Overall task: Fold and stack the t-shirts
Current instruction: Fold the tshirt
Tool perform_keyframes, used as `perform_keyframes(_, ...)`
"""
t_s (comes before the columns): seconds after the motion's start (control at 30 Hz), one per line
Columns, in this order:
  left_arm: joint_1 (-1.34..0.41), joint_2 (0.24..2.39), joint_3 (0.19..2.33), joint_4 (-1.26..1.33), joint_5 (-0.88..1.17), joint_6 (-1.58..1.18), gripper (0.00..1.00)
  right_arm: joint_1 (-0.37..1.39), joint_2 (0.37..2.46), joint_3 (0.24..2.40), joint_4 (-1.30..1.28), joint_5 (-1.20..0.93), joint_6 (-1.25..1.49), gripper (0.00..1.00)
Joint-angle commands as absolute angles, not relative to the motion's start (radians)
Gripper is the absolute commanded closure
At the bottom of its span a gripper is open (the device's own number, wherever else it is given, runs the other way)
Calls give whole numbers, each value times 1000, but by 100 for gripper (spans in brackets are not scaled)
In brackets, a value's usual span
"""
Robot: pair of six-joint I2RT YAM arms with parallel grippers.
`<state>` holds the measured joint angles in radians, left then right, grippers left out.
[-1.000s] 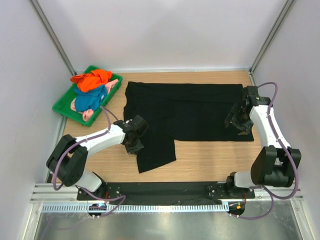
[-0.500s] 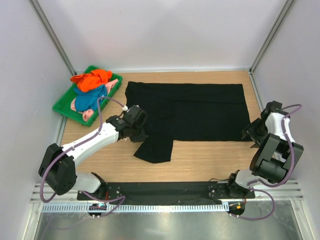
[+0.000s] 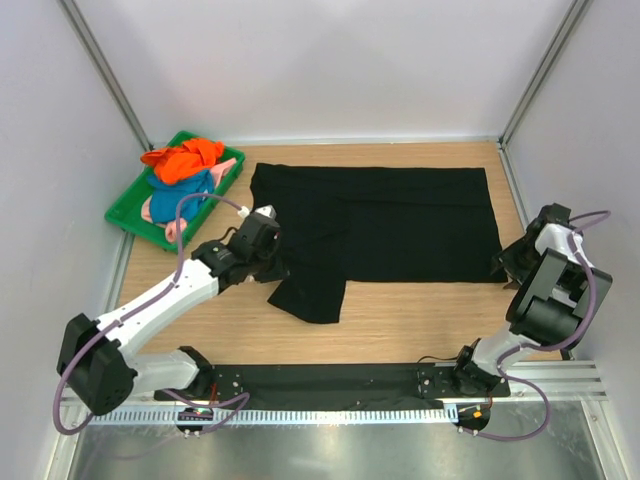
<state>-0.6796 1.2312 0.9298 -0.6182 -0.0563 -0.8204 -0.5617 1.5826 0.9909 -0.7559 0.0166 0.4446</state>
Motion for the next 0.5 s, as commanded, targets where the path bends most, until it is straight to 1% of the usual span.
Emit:
perform_keyframes(0.0, -678, 1164, 923, -572, -64, -764, 100, -581, 1608, 1008, -695, 14, 443, 46)
perform_keyframes(0.47, -678, 1112, 900, -575, -51, -730, 100, -594, 1738, 1063, -666, 32, 436, 50)
